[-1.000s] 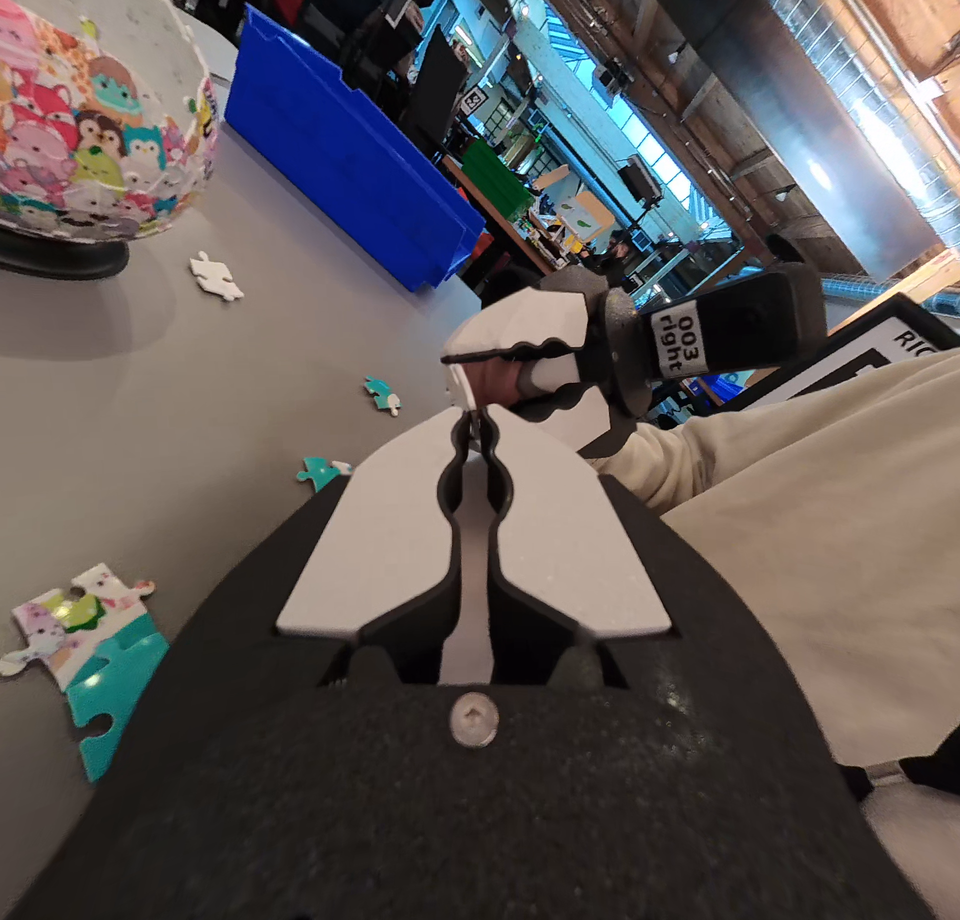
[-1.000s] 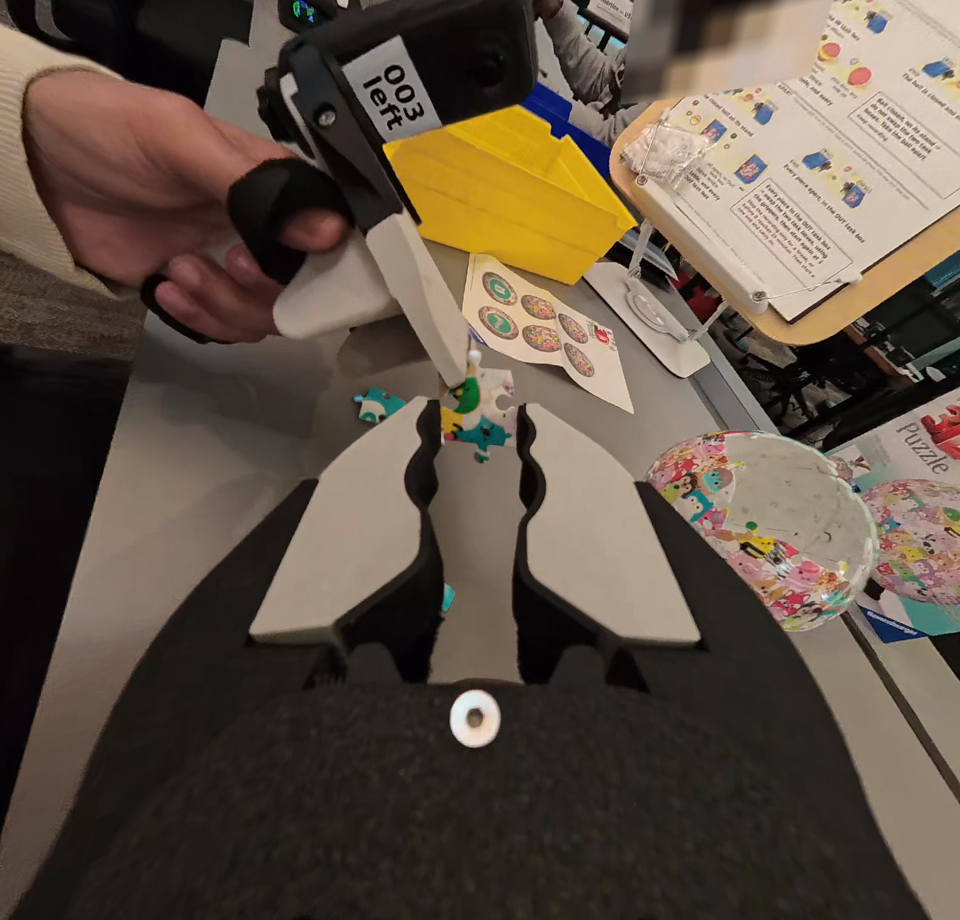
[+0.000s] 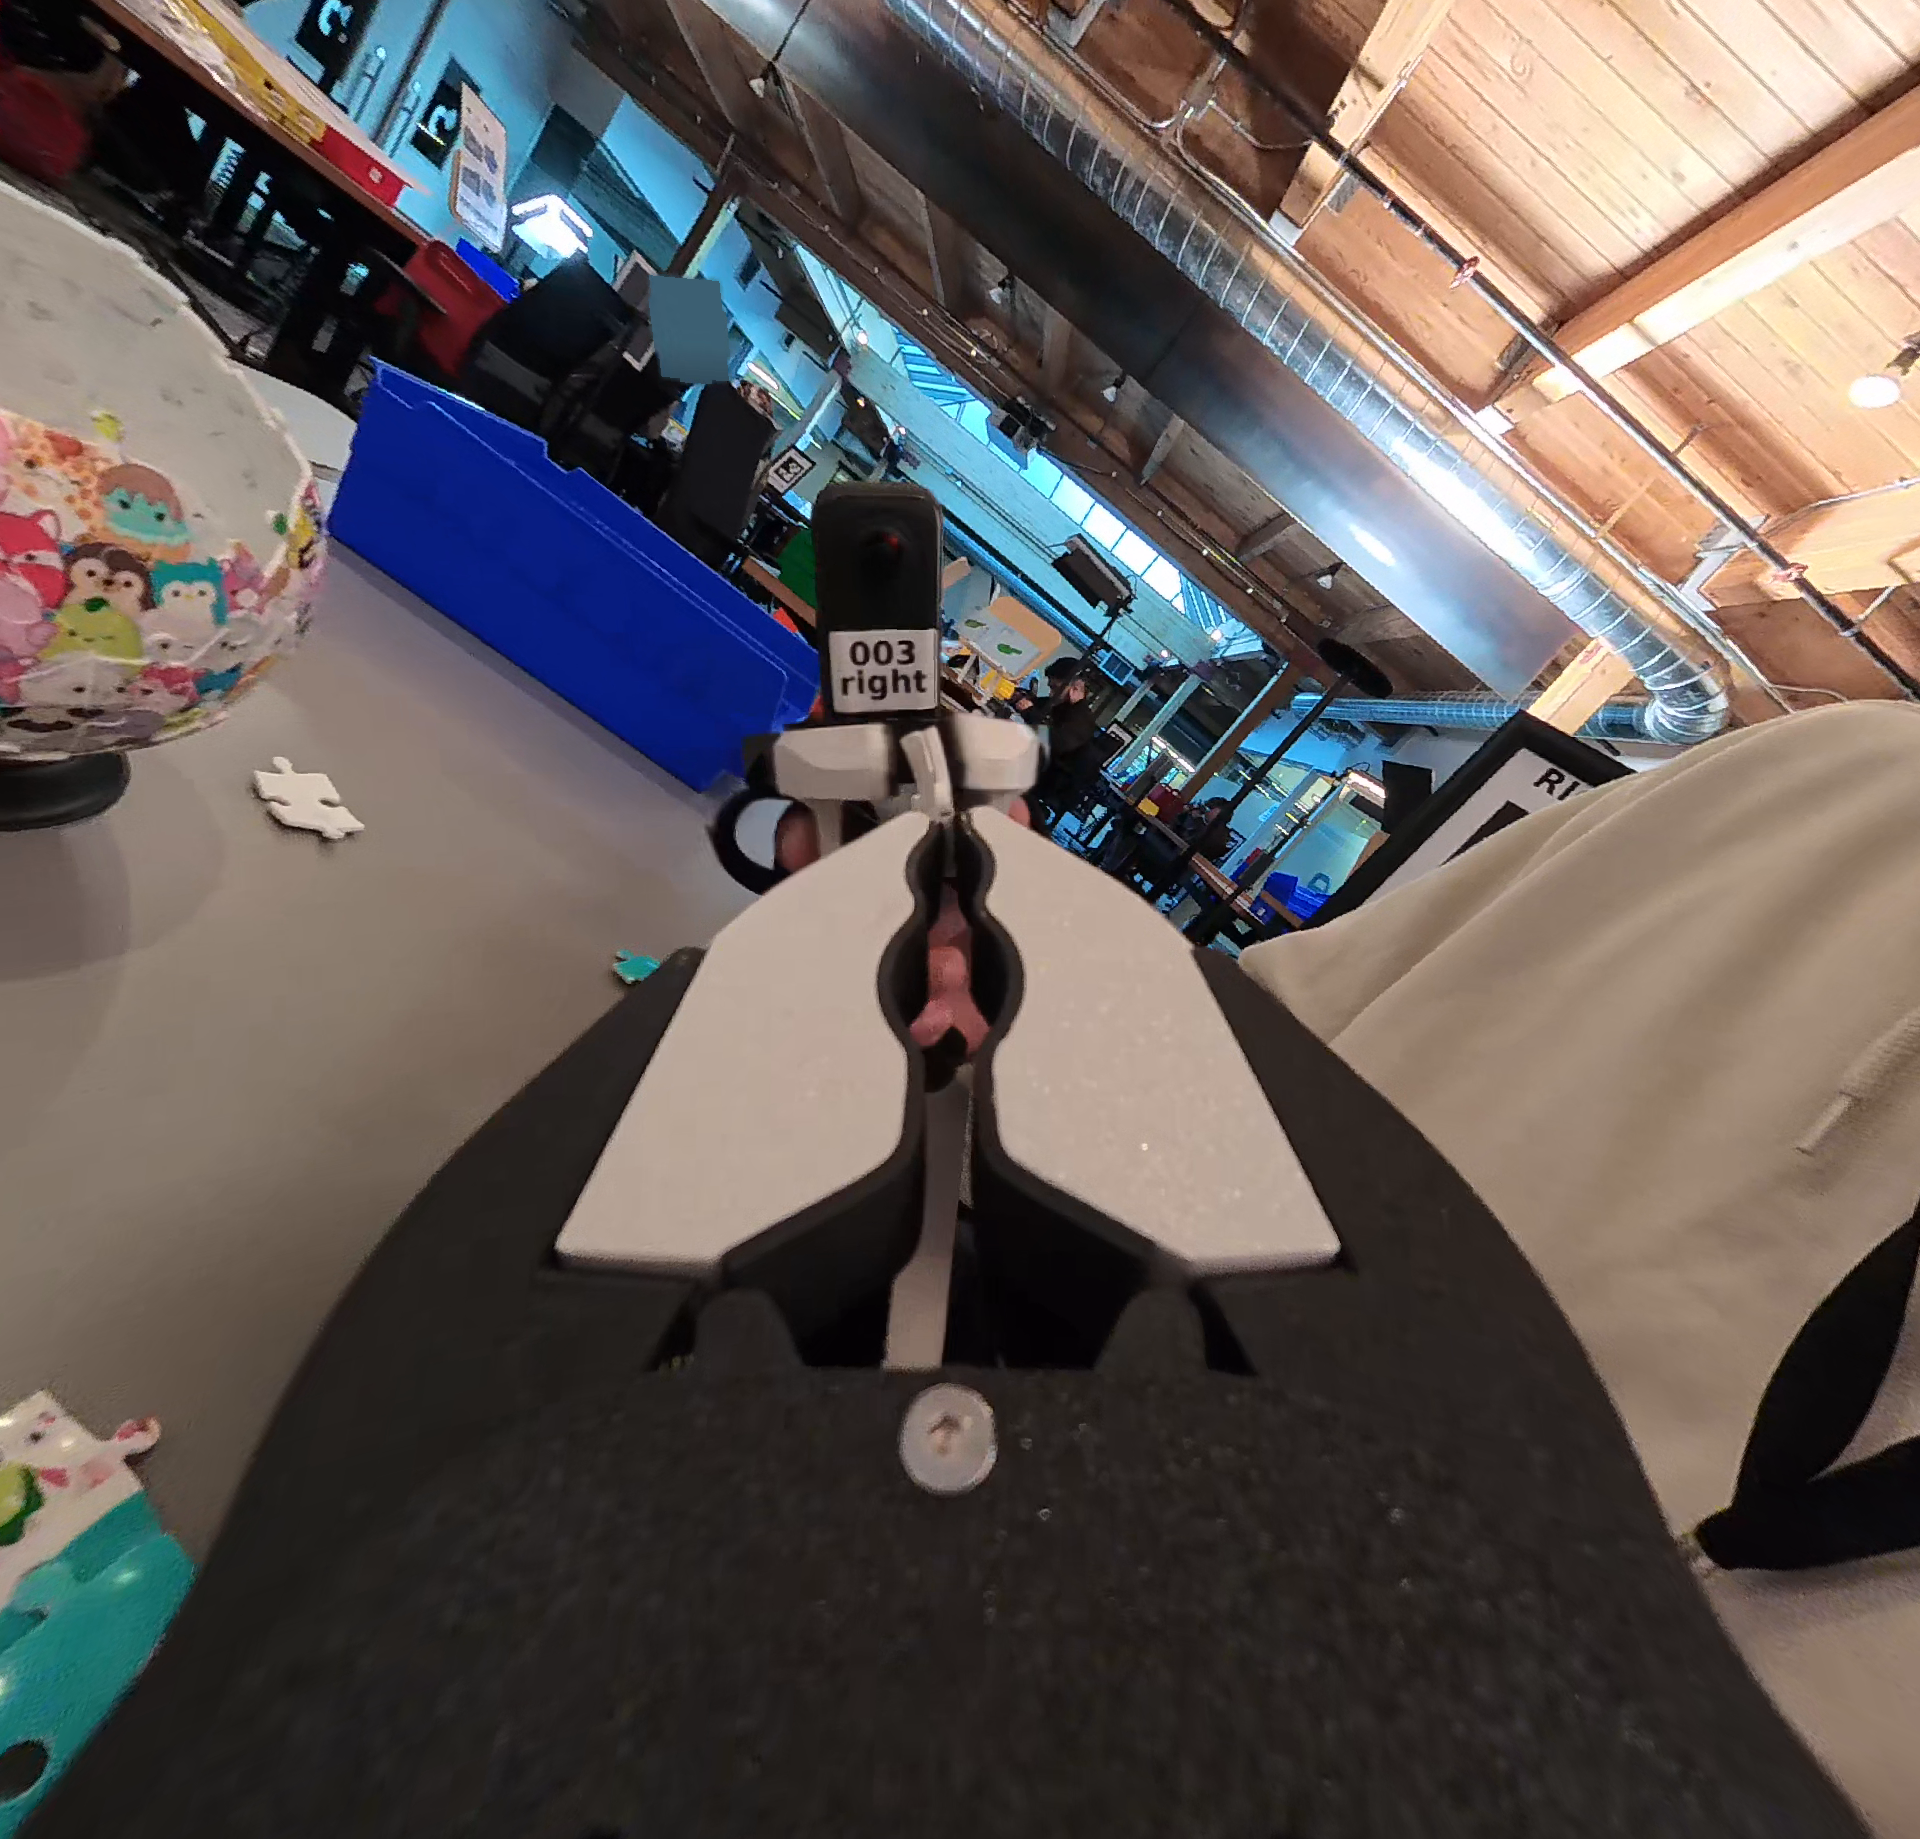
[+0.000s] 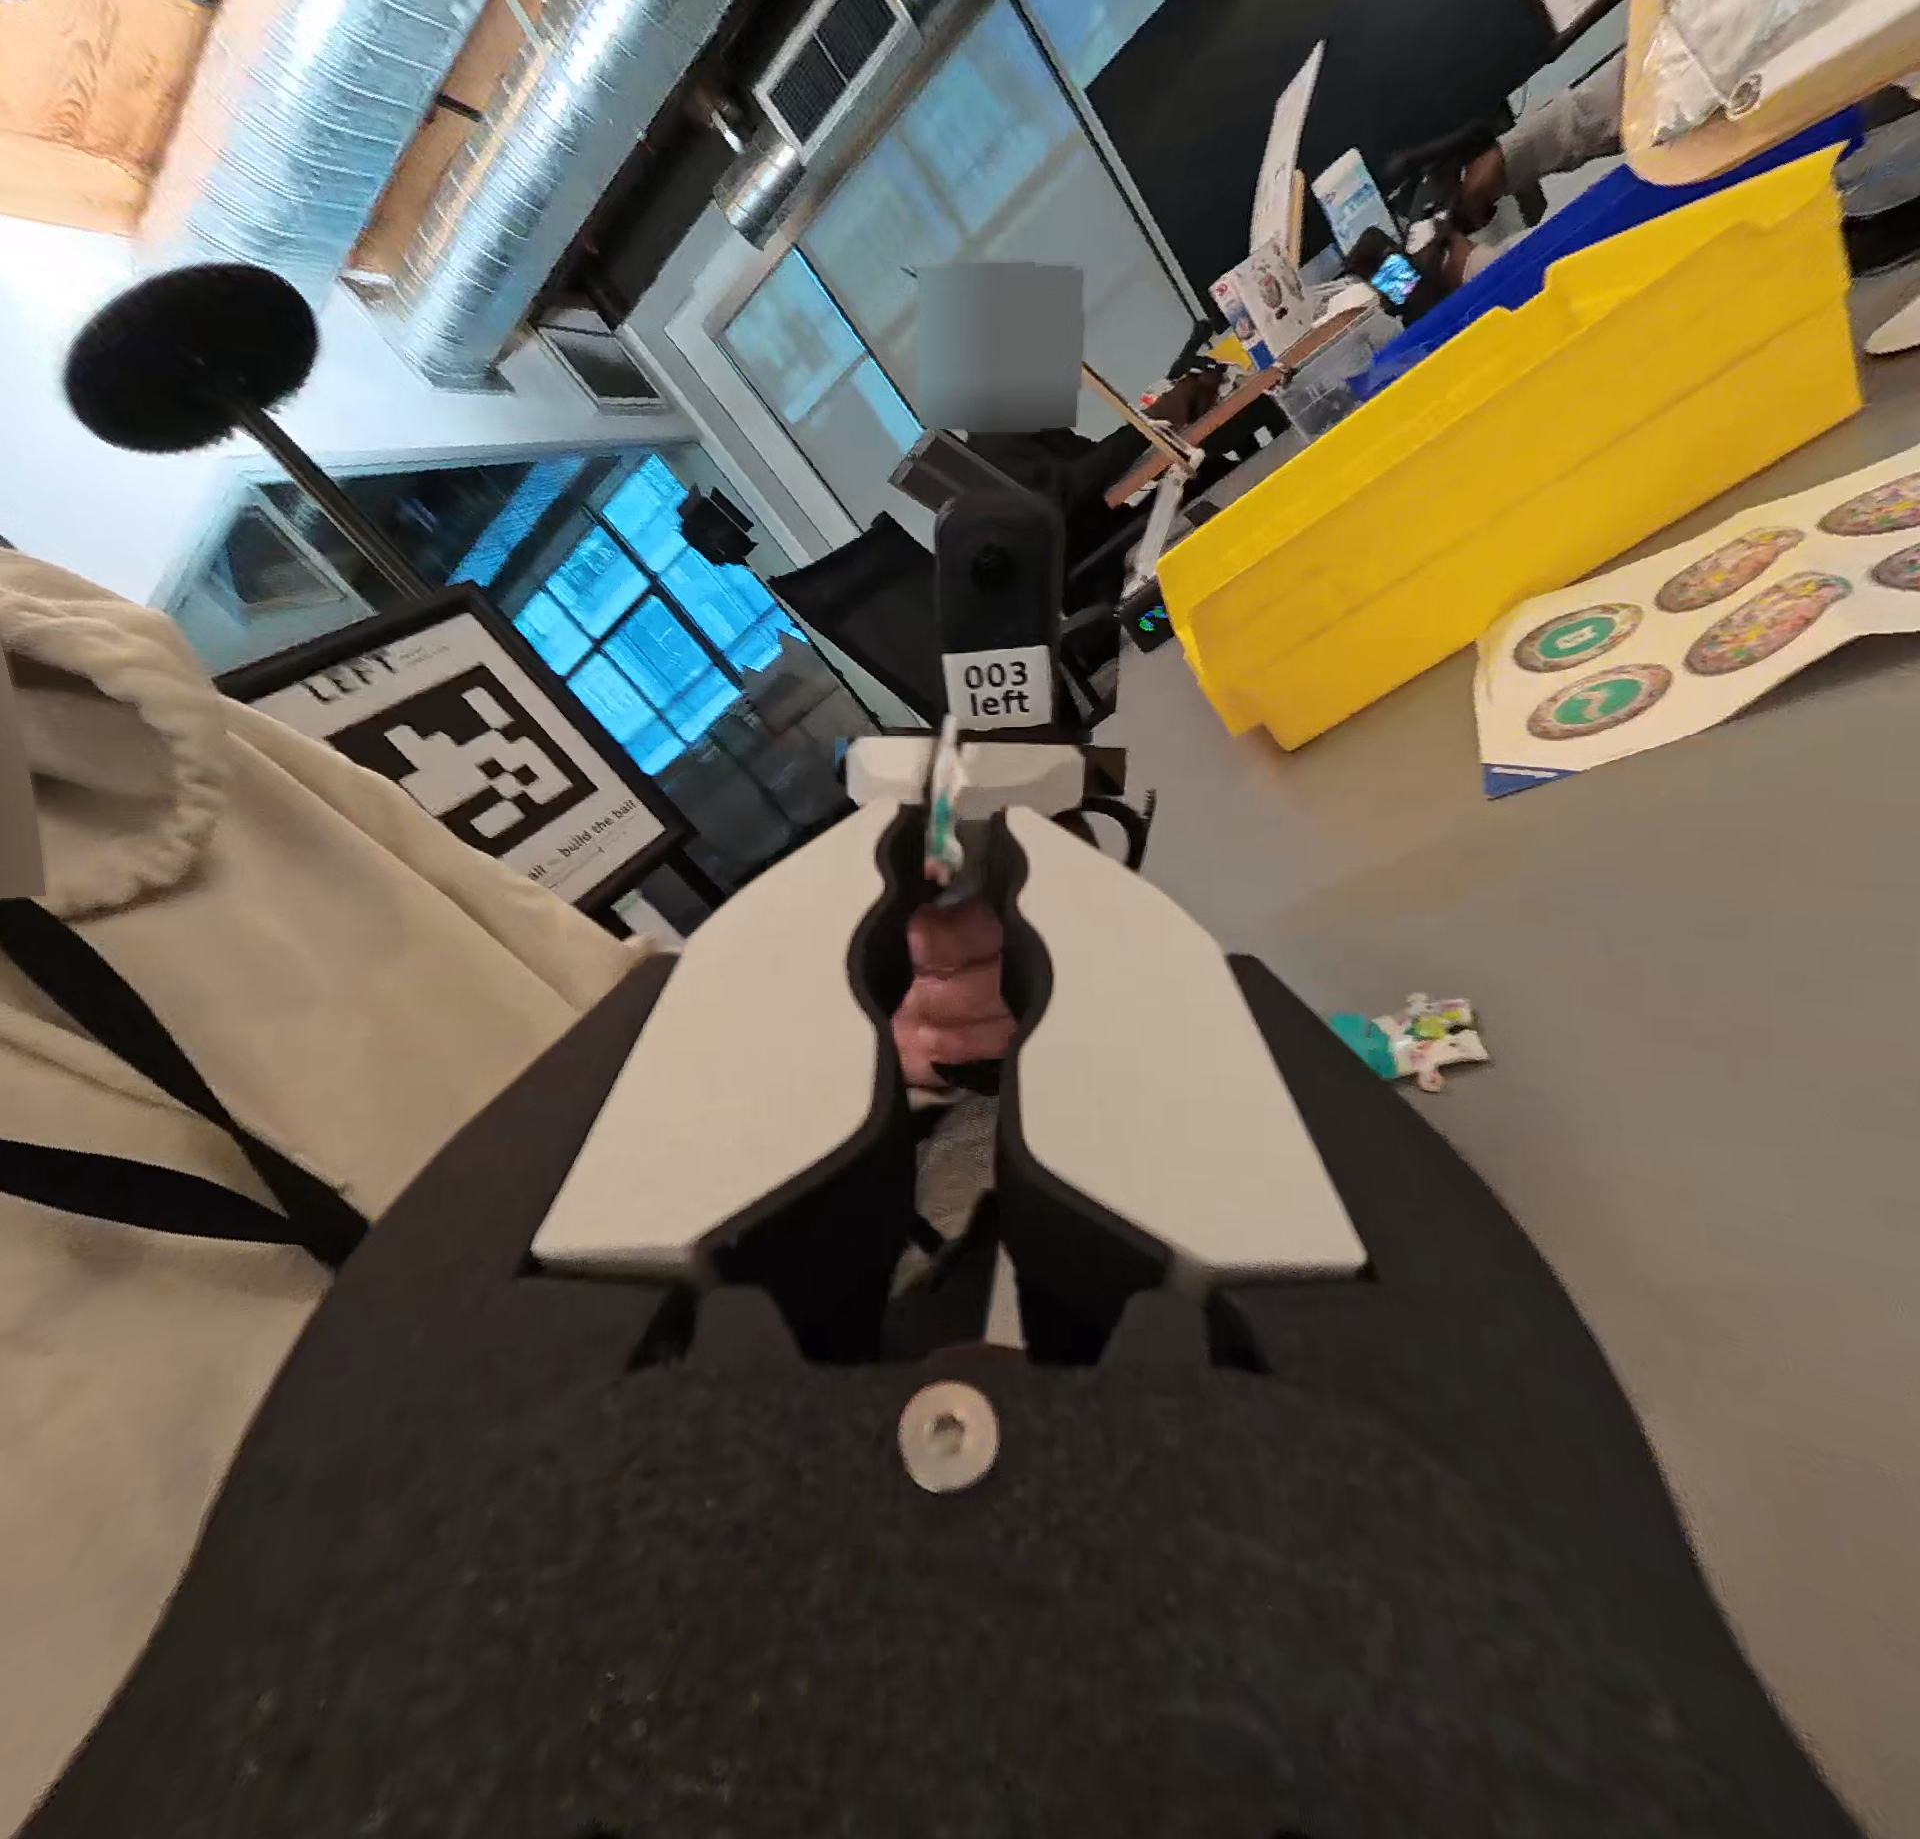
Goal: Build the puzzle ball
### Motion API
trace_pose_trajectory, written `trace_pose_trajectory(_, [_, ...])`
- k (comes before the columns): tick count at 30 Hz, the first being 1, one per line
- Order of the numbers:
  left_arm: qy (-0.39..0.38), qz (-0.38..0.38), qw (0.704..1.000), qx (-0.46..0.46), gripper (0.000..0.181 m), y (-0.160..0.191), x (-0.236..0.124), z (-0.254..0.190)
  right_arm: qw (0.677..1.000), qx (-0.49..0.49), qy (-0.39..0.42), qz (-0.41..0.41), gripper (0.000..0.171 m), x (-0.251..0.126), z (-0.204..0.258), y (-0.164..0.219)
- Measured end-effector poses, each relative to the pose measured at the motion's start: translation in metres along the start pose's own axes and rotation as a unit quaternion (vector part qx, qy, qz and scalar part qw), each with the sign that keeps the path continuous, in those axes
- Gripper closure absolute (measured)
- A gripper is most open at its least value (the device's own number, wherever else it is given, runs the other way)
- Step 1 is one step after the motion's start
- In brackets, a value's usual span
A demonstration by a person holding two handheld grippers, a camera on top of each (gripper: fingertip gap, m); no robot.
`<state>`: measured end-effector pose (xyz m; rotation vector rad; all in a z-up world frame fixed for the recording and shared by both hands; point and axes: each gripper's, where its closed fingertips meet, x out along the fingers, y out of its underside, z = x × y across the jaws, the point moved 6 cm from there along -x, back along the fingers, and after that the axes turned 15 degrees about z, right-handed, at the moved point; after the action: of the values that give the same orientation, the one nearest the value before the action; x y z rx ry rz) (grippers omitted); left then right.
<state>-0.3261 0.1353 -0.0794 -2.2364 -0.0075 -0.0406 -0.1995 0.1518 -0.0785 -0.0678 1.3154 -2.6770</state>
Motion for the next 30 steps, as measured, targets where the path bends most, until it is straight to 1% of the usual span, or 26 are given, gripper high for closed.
trace_pose_trajectory(2, [0.001, -0.007, 1.0, 0.001, 0.18, -0.001, 0.0, 0.0, 1.0, 0.01, -0.015, 0.0, 0.161, 0.003, 0.001, 0.0])
trace_pose_trajectory(3, [0.006, -0.006, 1.0, -0.002, 0.18, -0.001, 0.0, 0.0, 1.0, 0.006, -0.012, 0.002, 0.167, 0.004, 0.001, 0.001])
trace_pose_trajectory(6, [0.002, -0.007, 1.0, 0.004, 0.18, 0.0, 0.001, -0.001, 1.0, 0.014, -0.014, 0.008, 0.168, 0.002, 0.002, -0.001])
trace_pose_trajectory(8, [-0.001, -0.005, 1.0, 0.008, 0.179, 0.0, 0.002, -0.001, 0.999, 0.013, -0.017, 0.04, 0.169, 0.001, 0.004, -0.006])
trace_pose_trajectory(9, [-0.001, -0.006, 1.0, 0.008, 0.179, 0.0, 0.004, 0.0, 0.997, 0.002, -0.01, 0.07, 0.169, -0.001, 0.005, -0.01])
trace_pose_trajectory(11, [-0.005, 0.005, 1.0, 0.0, 0.178, 0.002, 0.01, 0.004, 0.987, -0.036, 0.01, 0.158, 0.169, -0.007, 0.006, -0.022])
trace_pose_trajectory(12, [-0.012, 0.011, 1.0, 0.0, 0.18, 0.004, 0.013, 0.007, 0.979, -0.059, 0.019, 0.197, 0.169, -0.013, 0.006, -0.034])
trace_pose_trajectory(14, [-0.03, 0.029, 0.999, 0.002, 0.177, 0.006, 0.018, 0.014, 0.963, -0.092, 0.062, 0.245, 0.169, -0.036, -0.004, -0.076])
trace_pose_trajectory(15, [-0.046, 0.043, 0.998, 0.004, 0.177, 0.007, 0.02, 0.018, 0.943, -0.107, 0.1, 0.299, 0.169, -0.051, -0.015, -0.096])
trace_pose_trajectory(16, [-0.069, 0.061, 0.996, 0.011, 0.177, 0.007, 0.021, 0.023, 0.922, -0.134, 0.143, 0.334, 0.169, -0.063, -0.027, -0.116])
trace_pose_trajectory(17, [-0.099, 0.08, 0.992, 0.025, 0.179, 0.008, 0.021, 0.026, 0.908, -0.151, 0.164, 0.354, 0.169, -0.069, -0.04, -0.131])
trace_pose_trajectory(18, [-0.134, 0.098, 0.985, 0.042, 0.181, 0.008, 0.021, 0.03, 0.897, -0.13, 0.154, 0.394, 0.169, -0.069, -0.051, -0.137])
trace_pose_trajectory(19, [-0.171, 0.113, 0.977, 0.055, 0.181, 0.007, 0.019, 0.034, 0.877, -0.109, 0.149, 0.443, 0.169, -0.067, -0.064, -0.136])
trace_pose_trajectory(21, [-0.228, 0.12, 0.963, 0.074, 0.181, 0.001, 0.016, 0.039, 0.841, -0.098, 0.141, 0.513, 0.169, -0.06, -0.081, -0.128])
trace_pose_trajectory(23, [-0.273, 0.124, 0.95, 0.086, 0.181, -0.005, 0.015, 0.046, 0.819, -0.092, 0.158, 0.545, 0.169, -0.057, -0.095, -0.123])
trace_pose_trajectory(24, [-0.284, 0.13, 0.945, 0.094, 0.181, -0.008, 0.018, 0.049, 0.81, -0.088, 0.163, 0.557, 0.169, -0.057, -0.1, -0.121])
trace_pose_trajectory(27, [-0.318, 0.148, 0.929, 0.116, 0.181, -0.018, 0.029, 0.063, 0.815, -0.08, 0.133, 0.559, 0.169, -0.06, -0.106, -0.121])
trace_pose_trajectory(28, [-0.324, 0.148, 0.926, 0.121, 0.181, -0.023, 0.033, 0.067, 0.816, -0.08, 0.134, 0.556, 0.169, -0.062, -0.11, -0.122])
trace_pose_trajectory(30, [-0.322, 0.141, 0.927, 0.128, 0.181, -0.036, 0.041, 0.074, 0.825, -0.075, 0.11, 0.55, 0.169, -0.062, -0.113, -0.124])
